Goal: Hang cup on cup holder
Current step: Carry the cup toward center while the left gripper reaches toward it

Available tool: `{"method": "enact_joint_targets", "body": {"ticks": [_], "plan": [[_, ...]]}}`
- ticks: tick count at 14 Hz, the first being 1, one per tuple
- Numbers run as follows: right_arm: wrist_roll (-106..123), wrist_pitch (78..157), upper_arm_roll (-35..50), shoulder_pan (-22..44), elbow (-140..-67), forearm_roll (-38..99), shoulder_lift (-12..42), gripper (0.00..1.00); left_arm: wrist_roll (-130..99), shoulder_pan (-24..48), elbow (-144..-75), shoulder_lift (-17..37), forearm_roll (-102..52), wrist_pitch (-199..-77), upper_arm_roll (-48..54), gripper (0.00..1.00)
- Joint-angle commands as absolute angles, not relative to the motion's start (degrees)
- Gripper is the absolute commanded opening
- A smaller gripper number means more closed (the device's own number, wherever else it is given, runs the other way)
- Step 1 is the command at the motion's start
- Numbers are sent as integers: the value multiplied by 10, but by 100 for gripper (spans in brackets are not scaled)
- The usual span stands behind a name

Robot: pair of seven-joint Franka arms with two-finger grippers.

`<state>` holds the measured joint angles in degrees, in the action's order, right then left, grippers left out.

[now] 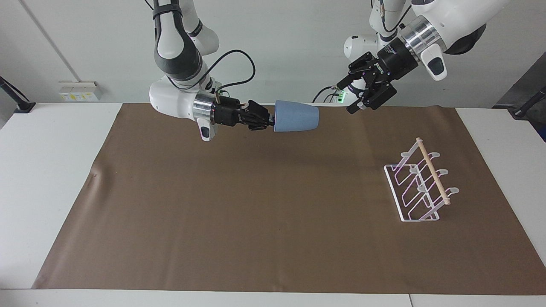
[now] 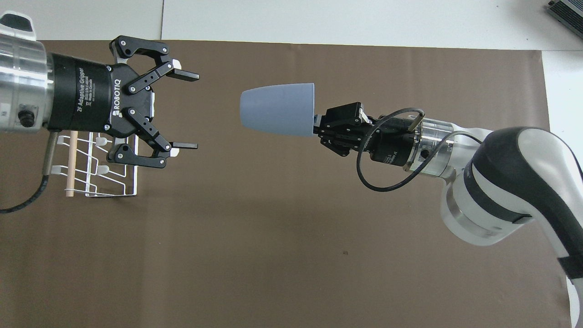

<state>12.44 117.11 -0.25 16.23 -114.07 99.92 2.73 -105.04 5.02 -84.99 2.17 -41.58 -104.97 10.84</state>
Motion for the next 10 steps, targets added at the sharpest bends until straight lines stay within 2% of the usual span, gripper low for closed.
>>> {"method": "enact_joint_targets", "body": {"ticks": [1, 10], "plan": [[115, 1181, 0, 164, -1146, 1015, 22, 0, -1121, 66, -839, 50, -428, -1071, 104, 100], [115, 1183, 0, 165, -1146, 1014, 22, 0, -1207, 97, -860, 51, -440, -1079, 104, 100]]}}
